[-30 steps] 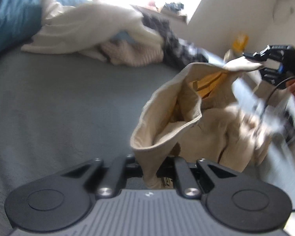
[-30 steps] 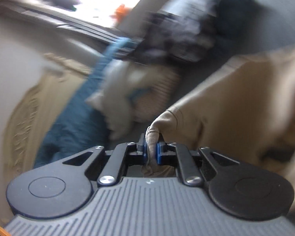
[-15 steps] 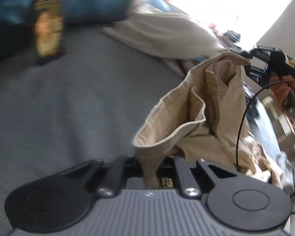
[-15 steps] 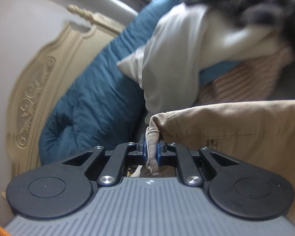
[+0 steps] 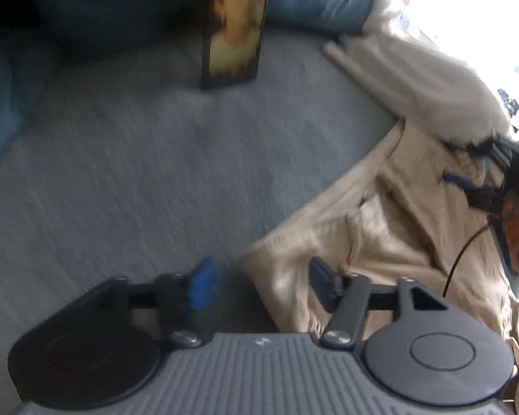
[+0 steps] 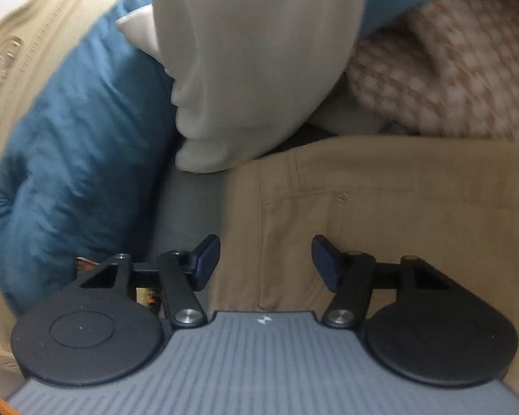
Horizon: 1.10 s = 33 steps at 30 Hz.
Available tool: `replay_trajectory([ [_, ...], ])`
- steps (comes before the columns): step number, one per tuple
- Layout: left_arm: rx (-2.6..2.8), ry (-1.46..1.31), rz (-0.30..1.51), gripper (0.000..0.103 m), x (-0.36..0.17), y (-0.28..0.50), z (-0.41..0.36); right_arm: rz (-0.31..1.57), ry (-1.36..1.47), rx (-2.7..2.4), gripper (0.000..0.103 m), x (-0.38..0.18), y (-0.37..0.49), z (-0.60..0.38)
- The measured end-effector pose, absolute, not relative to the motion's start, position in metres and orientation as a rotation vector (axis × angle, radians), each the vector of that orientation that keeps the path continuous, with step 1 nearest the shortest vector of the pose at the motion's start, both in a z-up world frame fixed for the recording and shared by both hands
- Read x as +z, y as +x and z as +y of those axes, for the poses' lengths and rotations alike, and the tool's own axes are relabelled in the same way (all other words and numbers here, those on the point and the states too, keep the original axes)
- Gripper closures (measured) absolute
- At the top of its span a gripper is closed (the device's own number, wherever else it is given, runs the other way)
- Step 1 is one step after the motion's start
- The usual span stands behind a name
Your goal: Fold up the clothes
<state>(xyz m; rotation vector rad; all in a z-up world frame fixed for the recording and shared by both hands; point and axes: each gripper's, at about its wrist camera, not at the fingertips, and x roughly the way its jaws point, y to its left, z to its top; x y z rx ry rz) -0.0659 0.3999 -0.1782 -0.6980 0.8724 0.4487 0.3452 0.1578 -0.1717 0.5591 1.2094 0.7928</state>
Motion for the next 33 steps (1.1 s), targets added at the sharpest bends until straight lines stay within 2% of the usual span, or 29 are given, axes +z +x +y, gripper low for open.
replay_trajectory([
  [3,0.457,-0.601,0.789,0.035,-0.155,-0.068,0.394,1.132,0.615,0.849,0.044,-0.159,0.333,0.128],
  [6,0.359,-0.464,0.75,0.035,-0.14,-0.049,0.372,1.12,0.544,0.932,0.044,-0.144,0.31,0.116],
  [9,0.228,-0.264,0.845,0.04,-0.144,0.0,0.339,1.144,0.352,1.003,0.05,-0.135,0.275,0.124],
  [10,0.197,-0.195,0.889,0.041,-0.148,0.019,0.326,1.135,0.259,1.022,0.054,-0.131,0.259,0.128],
  [11,0.182,-0.144,0.917,0.045,-0.153,0.032,0.315,1.116,0.186,1.042,0.063,-0.125,0.24,0.128],
  [12,0.176,-0.106,0.938,0.049,-0.159,0.043,0.306,1.098,0.133,1.062,0.066,-0.119,0.222,0.125],
  [16,0.221,-0.09,1.003,0.055,-0.179,0.066,0.296,1.052,0.208,1.068,0.067,-0.097,0.172,0.064],
  [17,0.237,-0.094,1.005,0.054,-0.182,0.067,0.295,1.043,0.226,1.051,0.068,-0.092,0.162,0.046],
  [20,0.248,-0.067,1.007,0.043,-0.19,0.072,0.293,1.051,0.232,0.953,0.068,-0.091,0.137,-0.002],
  [24,0.273,0.053,1.024,0.036,-0.208,0.086,0.284,1.099,0.227,0.731,0.068,-0.114,0.107,-0.052],
  [28,0.372,0.04,1.0,0.036,-0.201,0.091,0.28,1.098,0.295,0.49,0.067,-0.127,0.08,-0.112],
  [33,0.477,-0.029,0.934,0.035,-0.172,0.089,0.277,1.0,0.347,0.27,0.064,-0.117,0.064,-0.196],
])
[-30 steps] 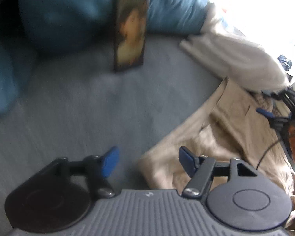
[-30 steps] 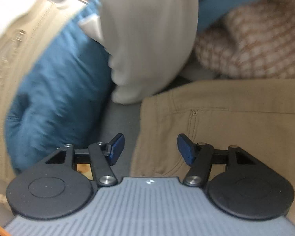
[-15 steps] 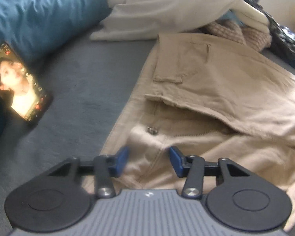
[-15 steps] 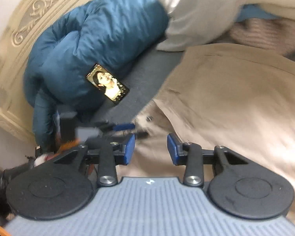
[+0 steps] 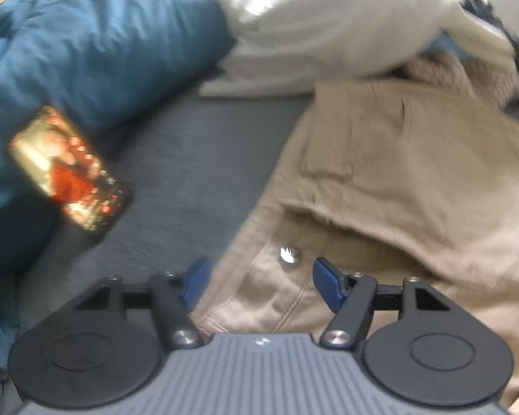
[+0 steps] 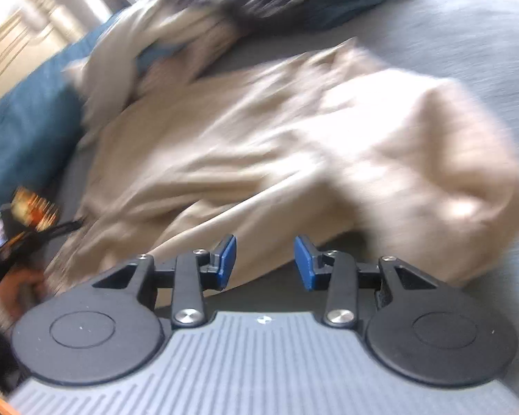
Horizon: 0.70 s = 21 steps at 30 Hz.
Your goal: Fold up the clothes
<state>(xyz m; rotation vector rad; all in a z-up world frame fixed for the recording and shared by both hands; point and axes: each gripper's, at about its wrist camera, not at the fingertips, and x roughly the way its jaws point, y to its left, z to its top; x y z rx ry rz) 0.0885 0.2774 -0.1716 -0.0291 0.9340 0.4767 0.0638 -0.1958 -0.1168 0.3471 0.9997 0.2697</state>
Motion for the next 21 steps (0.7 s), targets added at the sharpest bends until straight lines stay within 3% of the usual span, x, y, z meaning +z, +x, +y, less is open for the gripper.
replay_trajectory([
  [5,0.498,-0.061,0.845,0.03,-0.141,0.082,0.25,0.912,0.108,0.186,0.062,-0.106,0.061,-0.229],
  [9,0.341,-0.083,0.839,0.026,-0.127,0.083,0.201,0.837,0.075,0.188,0.056,-0.096,0.051,-0.245],
  [15,-0.084,-0.059,0.907,0.02,-0.124,0.093,0.094,0.833,0.163,0.111,0.05,-0.098,0.043,-0.28],
  [21,-0.326,0.23,0.965,0.018,-0.15,0.088,-0.002,0.934,0.431,0.042,0.048,-0.129,0.034,-0.323],
])
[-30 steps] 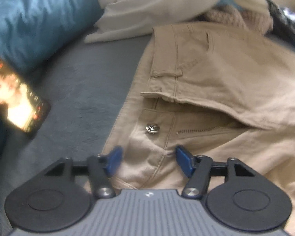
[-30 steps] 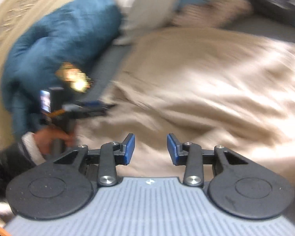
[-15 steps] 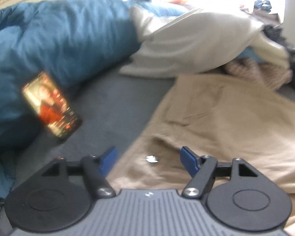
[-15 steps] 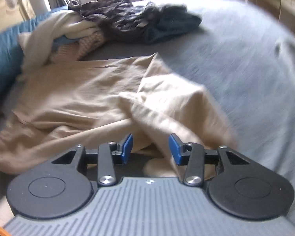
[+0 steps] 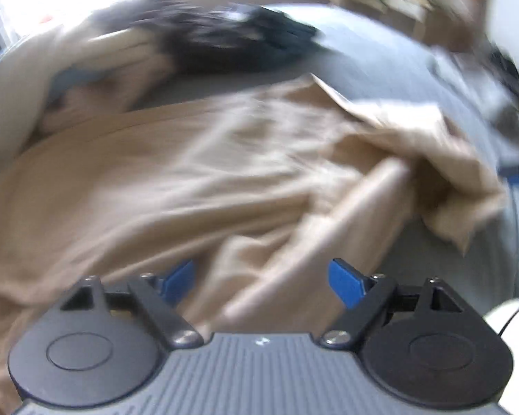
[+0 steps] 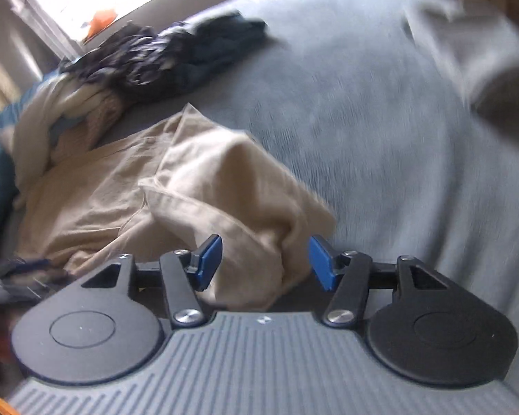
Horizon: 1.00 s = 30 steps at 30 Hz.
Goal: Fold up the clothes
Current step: 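Grasp a trouser leg edge with the right gripper and pull it straight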
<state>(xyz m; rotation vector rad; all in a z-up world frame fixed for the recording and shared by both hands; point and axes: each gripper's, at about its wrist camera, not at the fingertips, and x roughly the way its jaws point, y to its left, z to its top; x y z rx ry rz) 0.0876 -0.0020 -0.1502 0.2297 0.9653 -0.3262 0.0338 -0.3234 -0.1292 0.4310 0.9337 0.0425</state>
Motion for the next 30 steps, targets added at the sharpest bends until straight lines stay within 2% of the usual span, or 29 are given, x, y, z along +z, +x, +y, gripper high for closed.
replay_trajectory([
  [7,-0.325,0.288,1.014,0.021,-0.166,0.072,-0.019,0.888,0.994,-0.088,0.048,-0.17,0.032,-0.387],
  [10,-0.268,0.351,1.04,0.026,-0.174,0.069,-0.021,0.992,1.081,-0.088,0.048,-0.192,0.046,-0.39],
  [11,-0.246,0.362,1.054,0.03,-0.179,0.07,-0.02,1.031,1.087,-0.088,0.059,-0.198,0.05,-0.388],
  [12,-0.228,0.356,1.071,0.032,-0.182,0.07,-0.017,1.037,1.075,-0.084,0.088,-0.2,0.051,-0.385],
  [13,-0.217,0.332,1.084,0.032,-0.184,0.071,-0.012,1.025,1.045,-0.071,0.101,-0.198,0.052,-0.381],
  [20,-0.196,0.286,1.08,0.033,-0.187,0.067,0.001,0.765,0.753,-0.052,0.103,-0.121,0.049,-0.378],
  [25,-0.207,0.291,1.075,0.033,-0.19,0.067,0.004,0.611,0.823,-0.064,0.103,-0.086,0.07,-0.419],
  [30,-0.216,0.301,1.063,0.033,-0.192,0.063,0.003,0.638,0.726,0.068,0.101,-0.055,0.103,-0.413],
])
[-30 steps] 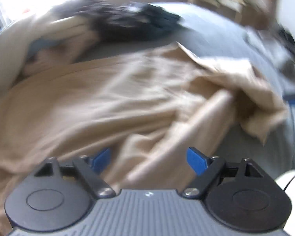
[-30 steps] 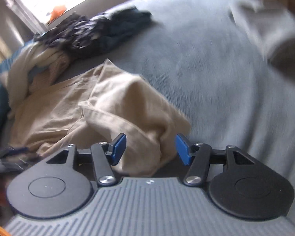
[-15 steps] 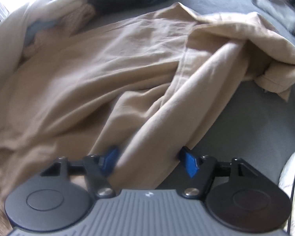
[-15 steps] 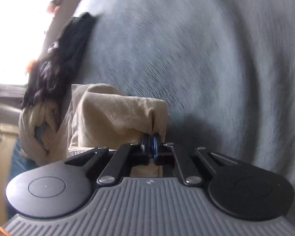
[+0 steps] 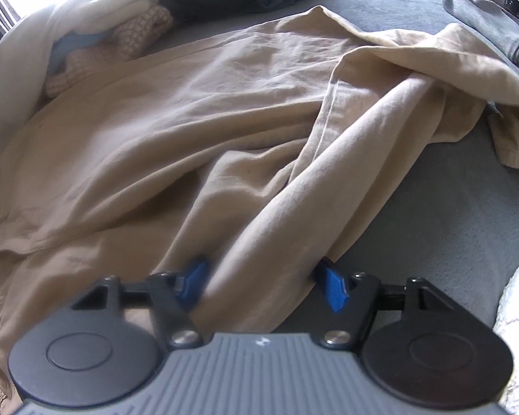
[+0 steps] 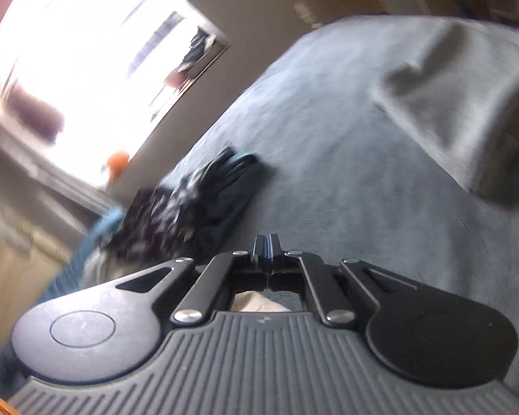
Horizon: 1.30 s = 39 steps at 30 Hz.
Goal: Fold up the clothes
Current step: 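Grasp a trouser leg edge with the right gripper and pull it straight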
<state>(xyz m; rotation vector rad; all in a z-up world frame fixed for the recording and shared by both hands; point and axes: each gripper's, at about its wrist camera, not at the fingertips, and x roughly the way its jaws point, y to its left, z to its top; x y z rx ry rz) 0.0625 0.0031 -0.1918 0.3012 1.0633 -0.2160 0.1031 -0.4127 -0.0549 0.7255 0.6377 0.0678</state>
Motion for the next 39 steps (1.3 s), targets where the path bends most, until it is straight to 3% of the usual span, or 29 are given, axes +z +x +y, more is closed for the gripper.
replay_trajectory([
  [5,-0.233,0.29,1.051,0.033,-0.19,0.06,0.006,0.9,0.4,0.284,0.1,-0.077,0.125,-0.331],
  [7,-0.246,0.294,1.045,0.033,-0.19,0.059,0.007,0.997,0.295,0.364,0.09,-0.096,0.121,-0.298],
  [9,-0.252,0.294,1.041,0.033,-0.19,0.059,0.008,1.031,0.175,0.425,0.064,-0.107,0.107,-0.27],
  [10,-0.254,0.292,1.04,0.033,-0.191,0.059,0.009,1.017,0.089,0.441,0.059,-0.108,0.096,-0.256],
  [11,-0.254,0.287,1.039,0.033,-0.191,0.06,0.009,0.986,-0.02,0.443,0.06,-0.108,0.085,-0.243],
  [12,-0.254,0.283,1.039,0.033,-0.191,0.06,0.009,0.948,-0.152,0.43,0.073,-0.111,0.078,-0.231],
  [13,-0.254,0.279,1.038,0.033,-0.191,0.06,0.01,0.922,-0.26,0.411,0.094,-0.113,0.073,-0.222],
  [14,-0.255,0.277,1.037,0.033,-0.19,0.06,0.01,0.9,-0.315,0.398,0.103,-0.111,0.069,-0.219],
  [22,-0.255,0.252,1.026,0.033,-0.188,0.059,0.013,0.869,-0.269,0.472,0.102,-0.05,0.048,-0.263],
  [23,-0.253,0.253,1.023,0.033,-0.188,0.058,0.013,0.869,-0.283,0.452,0.094,-0.052,0.048,-0.262],
  [24,-0.253,0.254,1.023,0.033,-0.188,0.057,0.013,0.867,-0.319,0.428,0.075,-0.057,0.05,-0.258],
  [25,-0.251,0.253,1.025,0.033,-0.187,0.057,0.013,0.853,-0.358,0.413,0.064,-0.063,0.052,-0.252],
  [26,-0.25,0.252,1.026,0.033,-0.187,0.057,0.013,0.835,-0.379,0.4,0.042,-0.068,0.054,-0.246],
  [27,-0.249,0.25,1.028,0.033,-0.187,0.057,0.014,0.83,-0.388,0.389,0.033,-0.077,0.059,-0.241],
  [28,-0.248,0.247,1.03,0.033,-0.187,0.057,0.014,0.848,-0.397,0.381,0.033,-0.088,0.067,-0.236],
  [29,-0.247,0.243,1.033,0.033,-0.187,0.058,0.014,0.876,-0.418,0.374,0.033,-0.099,0.074,-0.231],
  [31,-0.242,0.234,1.037,0.033,-0.187,0.059,0.015,0.943,-0.473,0.358,0.049,-0.118,0.085,-0.223],
  [32,-0.241,0.231,1.037,0.033,-0.187,0.059,0.016,0.967,-0.462,0.362,0.086,-0.12,0.086,-0.222],
  [33,-0.239,0.229,1.036,0.033,-0.187,0.059,0.016,0.976,-0.425,0.375,0.097,-0.117,0.083,-0.223],
  [39,-0.229,0.206,1.032,0.033,-0.184,0.057,0.019,0.871,-0.384,0.517,0.098,-0.054,0.021,-0.246],
])
